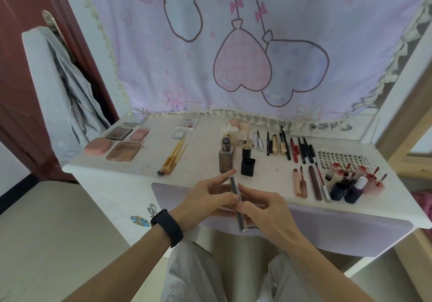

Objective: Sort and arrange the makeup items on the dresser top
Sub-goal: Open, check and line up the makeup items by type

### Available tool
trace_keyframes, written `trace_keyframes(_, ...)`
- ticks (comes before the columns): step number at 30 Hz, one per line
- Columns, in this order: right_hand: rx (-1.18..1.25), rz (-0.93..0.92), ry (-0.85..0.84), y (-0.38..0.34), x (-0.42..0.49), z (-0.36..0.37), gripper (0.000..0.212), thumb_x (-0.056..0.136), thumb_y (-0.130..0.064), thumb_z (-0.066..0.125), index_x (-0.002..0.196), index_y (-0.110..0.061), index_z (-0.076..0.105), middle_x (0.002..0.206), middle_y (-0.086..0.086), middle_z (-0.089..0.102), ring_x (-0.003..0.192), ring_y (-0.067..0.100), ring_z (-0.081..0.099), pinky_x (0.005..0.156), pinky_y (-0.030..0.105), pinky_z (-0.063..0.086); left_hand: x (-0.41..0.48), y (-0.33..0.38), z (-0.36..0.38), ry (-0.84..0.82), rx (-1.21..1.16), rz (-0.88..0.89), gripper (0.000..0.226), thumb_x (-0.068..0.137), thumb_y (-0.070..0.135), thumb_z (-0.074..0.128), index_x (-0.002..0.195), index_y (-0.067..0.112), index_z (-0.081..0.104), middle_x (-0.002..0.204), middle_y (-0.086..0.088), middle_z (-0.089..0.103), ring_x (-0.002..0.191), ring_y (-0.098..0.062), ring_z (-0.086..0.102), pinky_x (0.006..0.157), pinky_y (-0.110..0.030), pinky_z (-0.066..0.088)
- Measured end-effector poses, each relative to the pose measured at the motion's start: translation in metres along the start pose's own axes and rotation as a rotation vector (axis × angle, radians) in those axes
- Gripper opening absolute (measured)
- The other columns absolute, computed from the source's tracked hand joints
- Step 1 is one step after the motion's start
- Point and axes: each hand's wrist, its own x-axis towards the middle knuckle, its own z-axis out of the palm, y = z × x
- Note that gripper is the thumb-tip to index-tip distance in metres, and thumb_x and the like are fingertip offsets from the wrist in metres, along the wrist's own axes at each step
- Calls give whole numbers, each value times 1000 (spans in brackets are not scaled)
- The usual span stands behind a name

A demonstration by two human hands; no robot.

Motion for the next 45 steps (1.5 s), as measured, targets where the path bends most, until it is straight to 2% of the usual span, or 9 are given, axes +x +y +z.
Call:
trace_keyframes(4, -116, -57, 54, -4, -4, 2, 38, 78, -49, 54, 106, -74, 58, 95, -29, 74, 90, -3, 71, 71, 11, 54, 1, 0, 5, -14, -24, -18, 66, 86, 19, 67, 146, 31, 43, 113, -2, 73, 100, -25, 72, 76, -31, 59)
trace_keyframes(9, -139, -64, 119, -5, -5, -2, 30, 89, -43, 47, 85, -52, 74, 69, -17, 71, 60, -1, 63, 54, 14, 46, 2, 4, 8, 2, -121, -24, 53, 78, 26, 68, 129, 37, 56, 114, -5, 73, 101, -30, 71, 76, -36, 60)
trace_keyframes(13, -173, -44, 66, -9, -5, -2, 43, 87, -58, 50, 125, -47, 67, 91, -24, 75, 82, 4, 73, 68, 16, 57, 1, 7, 7, 8, -139, -8, 35, 79, 30, 69, 114, 30, 72, 110, -11, 73, 101, -33, 71, 79, -38, 60)
trace_keyframes(20, -76, 32, -22, -11, 1, 6, 49, 89, -57, 57, 133, -35, 64, 116, -17, 73, 108, 0, 67, 86, 21, 56, -1, 2, -10, 103, -231, -68, 19, 90, 24, 66, 106, 23, 76, 110, -14, 73, 101, -35, 71, 79, -37, 59)
trace_keyframes(24, -17, 87, -34, -16, 5, 20, 47, 85, -59, 61, 120, -29, 70, 95, -13, 77, 87, 3, 72, 72, 19, 54, -8, -7, -28, 197, -407, -67, 41, 83, 23, 71, 116, -1, 67, 119, -27, 66, 108, -42, 67, 84, -39, 58)
trace_keyframes(28, -94, 147, 16, -23, 20, 40, 27, 96, -58, 55, 88, -45, 77, 83, -13, 77, 78, 5, 73, 80, 28, 58, -19, -7, -47, 215, -479, -48, 43, 80, 28, 76, 116, 5, 70, 121, -28, 65, 110, -39, 66, 86, -36, 57)
trace_keyframes(37, 296, 369, -50, -59, 49, 74, 44, 91, -53, 65, 106, -12, 74, 91, 10, 79, 83, 25, 77, 64, 25, 60, -52, -3, -105, 258, -578, -6, 53, 82, 23, 73, 132, 12, 62, 129, -22, 63, 114, -39, 64, 85, -36, 58)
trace_keyframes(42, 317, 394, -47, -64, 55, 89, 42, 89, -48, 67, 105, -10, 73, 91, 12, 79, 83, 26, 77, 67, 27, 60, -61, 16, -122, 280, -448, -49, 66, 72, 21, 75, 134, 6, 57, 130, -17, 64, 114, -41, 64, 89, -39, 57)
trace_keyframes(45, 312, 398, -43, -65, 57, 97, 35, 93, -45, 65, 101, -12, 74, 89, 11, 79, 82, 25, 77, 70, 30, 62, -65, 35, -129, 303, -61, -106, 83, 69, 28, 82, 143, 17, 47, 130, -1, 64, 110, -20, 68, 87, -31, 56)
